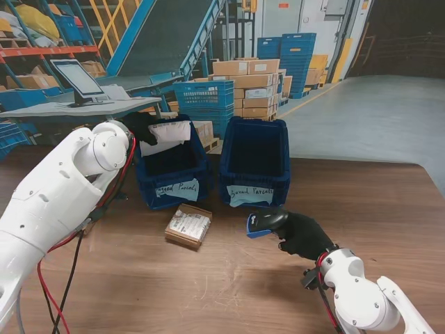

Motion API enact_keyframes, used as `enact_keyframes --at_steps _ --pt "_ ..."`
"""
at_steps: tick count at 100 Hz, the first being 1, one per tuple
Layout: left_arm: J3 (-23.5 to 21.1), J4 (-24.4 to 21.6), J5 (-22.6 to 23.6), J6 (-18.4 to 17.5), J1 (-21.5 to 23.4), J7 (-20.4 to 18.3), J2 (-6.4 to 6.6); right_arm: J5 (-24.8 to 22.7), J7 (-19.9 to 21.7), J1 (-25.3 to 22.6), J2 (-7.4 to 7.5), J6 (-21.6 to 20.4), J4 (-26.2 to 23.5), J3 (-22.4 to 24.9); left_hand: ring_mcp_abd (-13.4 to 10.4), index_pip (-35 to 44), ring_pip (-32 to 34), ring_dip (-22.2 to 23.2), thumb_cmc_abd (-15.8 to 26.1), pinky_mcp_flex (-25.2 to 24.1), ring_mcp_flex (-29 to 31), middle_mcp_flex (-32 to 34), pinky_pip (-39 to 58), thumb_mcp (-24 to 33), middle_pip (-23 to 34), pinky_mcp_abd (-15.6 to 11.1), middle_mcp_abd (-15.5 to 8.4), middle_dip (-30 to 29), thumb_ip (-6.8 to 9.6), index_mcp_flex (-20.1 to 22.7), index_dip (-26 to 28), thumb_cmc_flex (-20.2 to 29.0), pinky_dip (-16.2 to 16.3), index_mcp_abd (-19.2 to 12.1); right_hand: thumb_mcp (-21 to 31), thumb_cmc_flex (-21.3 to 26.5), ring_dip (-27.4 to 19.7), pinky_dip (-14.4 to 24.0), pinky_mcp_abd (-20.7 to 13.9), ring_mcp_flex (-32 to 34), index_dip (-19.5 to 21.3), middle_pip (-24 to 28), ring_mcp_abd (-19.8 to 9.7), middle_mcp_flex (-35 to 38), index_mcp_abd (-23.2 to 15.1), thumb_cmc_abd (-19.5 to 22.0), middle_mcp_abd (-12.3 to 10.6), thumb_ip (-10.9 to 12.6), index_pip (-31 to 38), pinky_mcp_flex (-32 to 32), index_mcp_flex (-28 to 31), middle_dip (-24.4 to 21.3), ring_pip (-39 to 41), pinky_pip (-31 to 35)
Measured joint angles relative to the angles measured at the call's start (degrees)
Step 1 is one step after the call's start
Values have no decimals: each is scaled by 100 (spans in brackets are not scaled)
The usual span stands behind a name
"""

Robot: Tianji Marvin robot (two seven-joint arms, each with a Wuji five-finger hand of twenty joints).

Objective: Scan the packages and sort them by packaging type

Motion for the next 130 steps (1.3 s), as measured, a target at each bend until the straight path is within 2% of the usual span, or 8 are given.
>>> enact_keyframes --at_steps 22,31,40,47,62,98,119,130 --pt "-19 -7 -12 33 -24 -88 -13 -14 17 -24 3 0 -34 16 0 -295 0 99 1 -74 -29 -27 -5 -62 -266 -2 -1 -90 -1 0 -404 -111 0 0 1 0 0 0 0 0 0 0 0 0 0 0 0 0 0 0 0 1 0 0" --pt "-33 -36 -22 49 -20 -162 -6 -14 16 -24 4 1 -39 16 0 -716 -2 107 3 -101 -87 -258 -7 -113 -109 -3 38 -547 1 0 -564 -190 59 22 1 0 0 0 0 0 0 0 0 0 0 0 0 0 0 0 0 1 0 0" --pt "-31 -53 -42 53 -24 -259 6 -14 15 -24 4 1 -46 15 0 -1157 -17 107 5 -152 -155 -594 -13 -93 207 -5 96 -969 -1 0 -573 -599 66 82 1 1 0 0 0 0 0 0 0 0 0 0 0 0 0 0 0 2 0 0" --pt "-12 -62 -40 53 -40 -353 24 -14 9 -24 4 1 -51 11 0 -1492 -40 107 8 -159 -216 -802 -15 149 402 -6 105 -1496 -130 0 -573 -993 130 137 1 1 1 0 0 0 0 0 0 0 0 0 0 0 0 0 0 3 0 0" --pt "32 -64 -50 57 -89 -417 45 -20 1 -39 4 7 -80 11 0 -1911 -140 107 73 -225 -360 -963 -80 436 495 -6 131 -1877 -138 0 -573 -1602 136 237 1 1 1 0 0 0 0 0 0 0 0 0 0 0 0 0 0 10 0 0" --pt "325 -75 63 293 -363 -859 120 -33 -9 -105 3 43 -179 52 0 -2479 -219 90 298 -372 -650 -1247 -83 448 507 -6 154 -1871 -145 0 -574 -2030 346 341 2 1 2 0 0 0 0 0 0 0 0 0 0 0 0 0 0 13 0 0" --pt "503 -105 202 652 -472 -865 129 -33 10 -150 3 41 -206 87 0 -2748 -219 244 641 -498 -803 -1252 -83 -236 641 -6 158 -1552 -241 11 -633 -2621 481 345 2 1 2 0 0 0 0 0 0 0 0 0 0 0 0 0 0 13 0 0" --pt "630 -104 264 785 -565 -916 136 -32 10 -164 3 43 -214 94 0 -2894 -220 251 864 -579 -962 -1312 -156 -582 656 -6 160 -1492 -241 10 -635 -2631 497 347 2 1 2 0 0 0 0 0 0 0 0 0 0 0 0 0 0 13 0 0"
